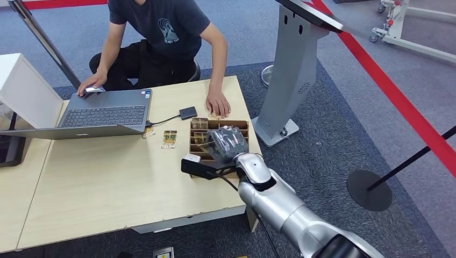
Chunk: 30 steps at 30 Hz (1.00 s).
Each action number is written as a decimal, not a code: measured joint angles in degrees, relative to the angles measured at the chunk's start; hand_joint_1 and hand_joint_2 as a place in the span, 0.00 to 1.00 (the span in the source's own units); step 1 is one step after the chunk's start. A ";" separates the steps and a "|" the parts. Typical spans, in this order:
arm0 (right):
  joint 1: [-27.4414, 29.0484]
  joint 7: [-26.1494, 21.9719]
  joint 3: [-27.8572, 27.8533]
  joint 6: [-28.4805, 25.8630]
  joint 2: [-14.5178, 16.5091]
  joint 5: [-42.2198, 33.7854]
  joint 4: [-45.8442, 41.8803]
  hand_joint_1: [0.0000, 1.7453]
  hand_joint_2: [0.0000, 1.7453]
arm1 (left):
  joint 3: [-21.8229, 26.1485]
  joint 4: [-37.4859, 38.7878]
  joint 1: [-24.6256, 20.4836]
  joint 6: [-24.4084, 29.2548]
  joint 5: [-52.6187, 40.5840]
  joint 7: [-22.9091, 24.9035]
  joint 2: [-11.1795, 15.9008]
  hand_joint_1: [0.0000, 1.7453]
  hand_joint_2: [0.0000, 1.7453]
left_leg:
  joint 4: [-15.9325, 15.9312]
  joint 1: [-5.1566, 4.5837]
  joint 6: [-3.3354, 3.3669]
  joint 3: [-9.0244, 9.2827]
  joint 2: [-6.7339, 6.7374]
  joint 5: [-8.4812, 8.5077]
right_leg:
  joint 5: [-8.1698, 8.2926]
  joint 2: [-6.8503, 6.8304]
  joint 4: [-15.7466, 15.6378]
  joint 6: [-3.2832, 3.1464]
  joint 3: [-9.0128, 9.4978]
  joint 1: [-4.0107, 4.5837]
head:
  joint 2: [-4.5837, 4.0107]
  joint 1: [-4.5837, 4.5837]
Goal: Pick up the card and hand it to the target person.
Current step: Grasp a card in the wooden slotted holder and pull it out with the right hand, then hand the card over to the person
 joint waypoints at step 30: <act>-10.28 -14.01 -8.35 -5.75 -2.14 -13.45 2.03 1.00 1.00 | -1.48 0.00 -1.99 -0.57 -0.15 0.10 0.05 0.00 1.00 | 0.01 0.02 0.00 -0.13 -0.03 0.00 | 0.03 0.00 0.01 -0.02 -0.09 0.01 | 0.00 0.00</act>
